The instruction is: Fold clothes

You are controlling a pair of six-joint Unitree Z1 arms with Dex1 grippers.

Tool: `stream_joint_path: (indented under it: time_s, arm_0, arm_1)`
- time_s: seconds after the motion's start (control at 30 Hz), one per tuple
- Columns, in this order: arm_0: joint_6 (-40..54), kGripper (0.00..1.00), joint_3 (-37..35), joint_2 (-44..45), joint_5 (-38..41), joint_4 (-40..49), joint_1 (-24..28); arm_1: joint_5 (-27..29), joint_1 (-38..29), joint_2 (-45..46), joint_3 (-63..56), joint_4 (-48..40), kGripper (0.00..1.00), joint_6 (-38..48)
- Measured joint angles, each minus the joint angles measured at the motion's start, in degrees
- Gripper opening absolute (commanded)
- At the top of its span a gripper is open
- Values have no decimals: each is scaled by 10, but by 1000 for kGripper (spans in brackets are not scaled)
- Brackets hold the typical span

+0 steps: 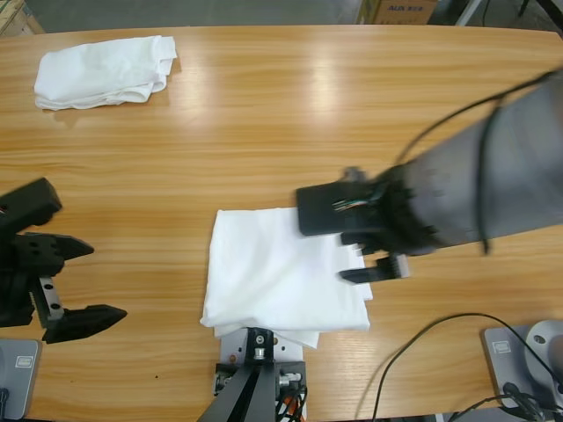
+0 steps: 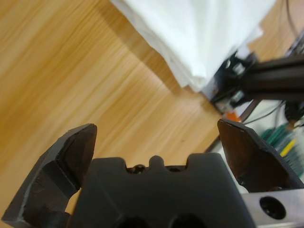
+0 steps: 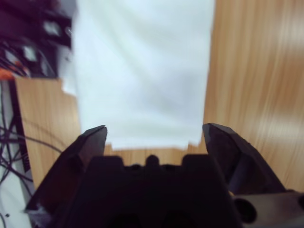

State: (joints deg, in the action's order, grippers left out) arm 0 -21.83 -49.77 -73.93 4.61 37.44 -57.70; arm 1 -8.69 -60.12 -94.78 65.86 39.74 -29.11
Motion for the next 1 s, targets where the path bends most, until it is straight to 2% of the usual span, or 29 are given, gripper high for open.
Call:
stream_joint_path:
  time_s: [0.1,0.27,0.53,1.0]
  arm_0:
    - [-47,1000,0,9,-1,1,0]
    - [-61,1000,0,11,-1,1,0]
    - [-62,1000,1,11,-10,1,0]
    - [-62,1000,5,11,-18,1,0]
  arm_1:
    - [-25,-21,-43,33,0,829,-21]
    - [-40,-54,-100,49,0,828,-48]
    - [5,-61,-154,68,0,826,-61]
    - [11,-61,-190,99,4,806,-55]
